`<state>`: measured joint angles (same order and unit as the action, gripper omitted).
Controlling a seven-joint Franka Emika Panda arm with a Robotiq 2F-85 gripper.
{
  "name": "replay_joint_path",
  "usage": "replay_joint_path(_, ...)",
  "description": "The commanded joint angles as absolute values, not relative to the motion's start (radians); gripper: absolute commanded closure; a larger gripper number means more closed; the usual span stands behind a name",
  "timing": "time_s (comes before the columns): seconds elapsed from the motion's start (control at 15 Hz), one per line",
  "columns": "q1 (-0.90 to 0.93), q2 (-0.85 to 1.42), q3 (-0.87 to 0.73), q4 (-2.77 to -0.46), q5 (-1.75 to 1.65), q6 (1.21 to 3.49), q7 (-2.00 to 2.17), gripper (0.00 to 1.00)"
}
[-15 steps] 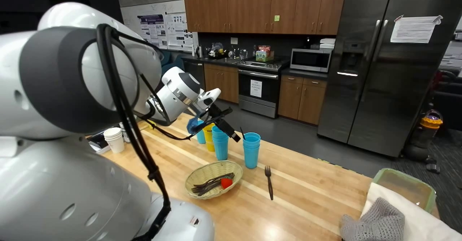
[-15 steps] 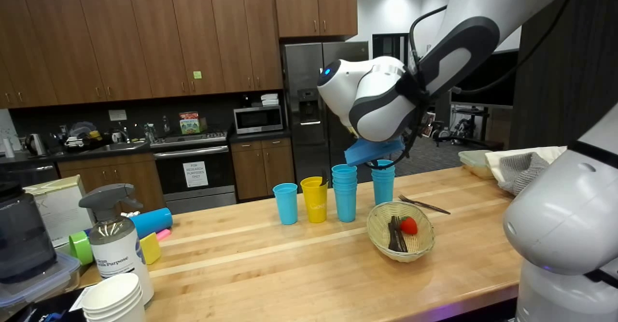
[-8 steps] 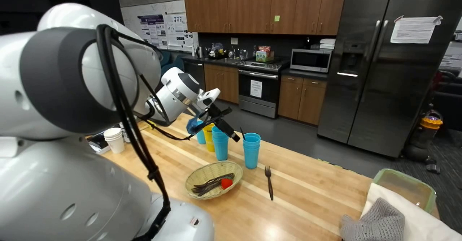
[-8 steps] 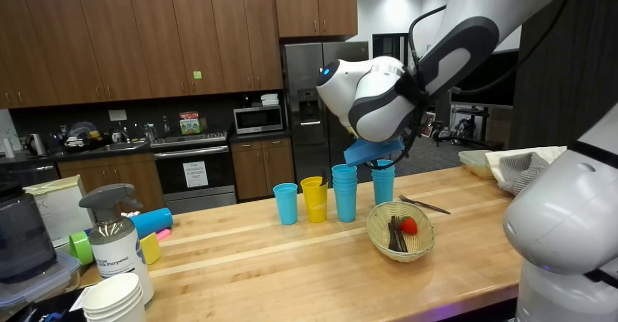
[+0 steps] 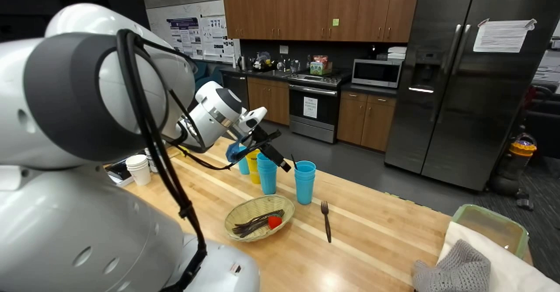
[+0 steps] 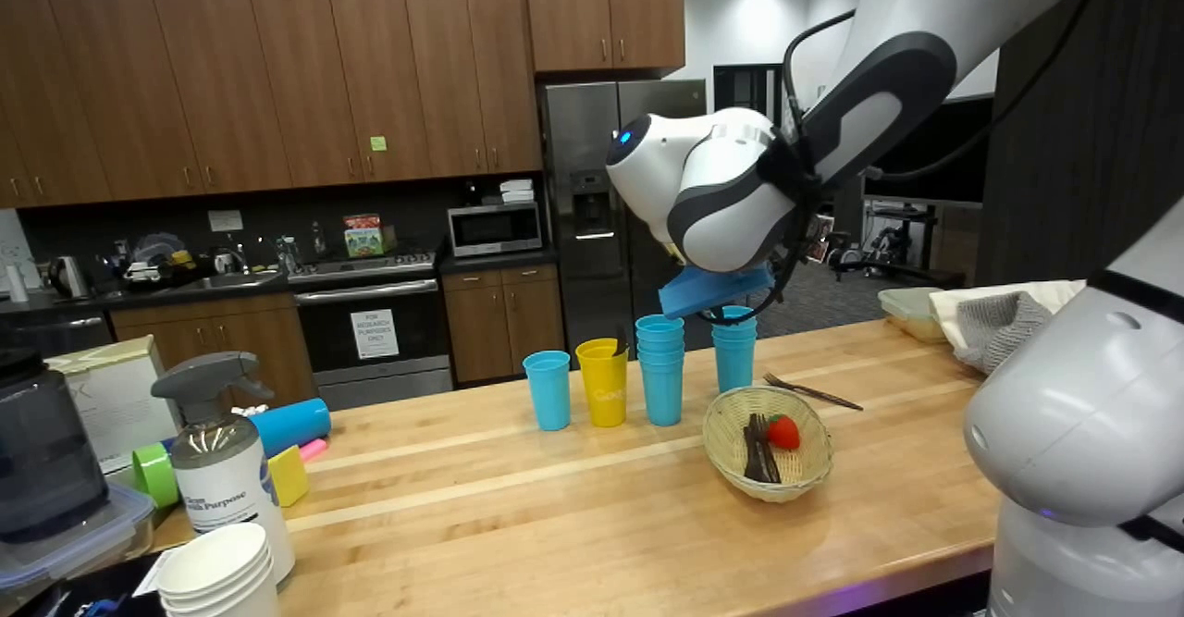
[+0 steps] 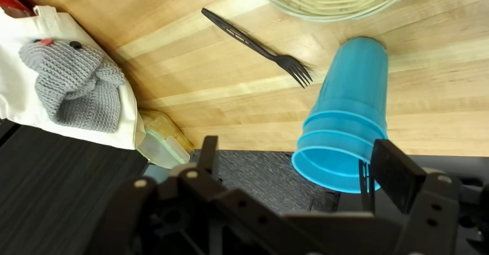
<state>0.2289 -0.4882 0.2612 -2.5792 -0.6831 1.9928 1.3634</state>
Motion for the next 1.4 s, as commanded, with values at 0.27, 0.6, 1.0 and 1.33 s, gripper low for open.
replay_joint_path(0.27, 0.225, -0.545, 0.269, -2.583, -0.604, 1.979, 1.314, 0.0)
replay_joint_path(0.6, 0.24, -0.648, 0.252, -2.591, -0.422, 1.934, 1.136, 0.0)
replay_joint_path(1.0, 0.21, -0.679, 0.255, -2.59, -0.235, 2.01, 0.974, 0.0)
replay_joint_path(1.33, 0.179, -0.597, 0.302, -2.609, -0.184, 2.133, 0.989, 0.0)
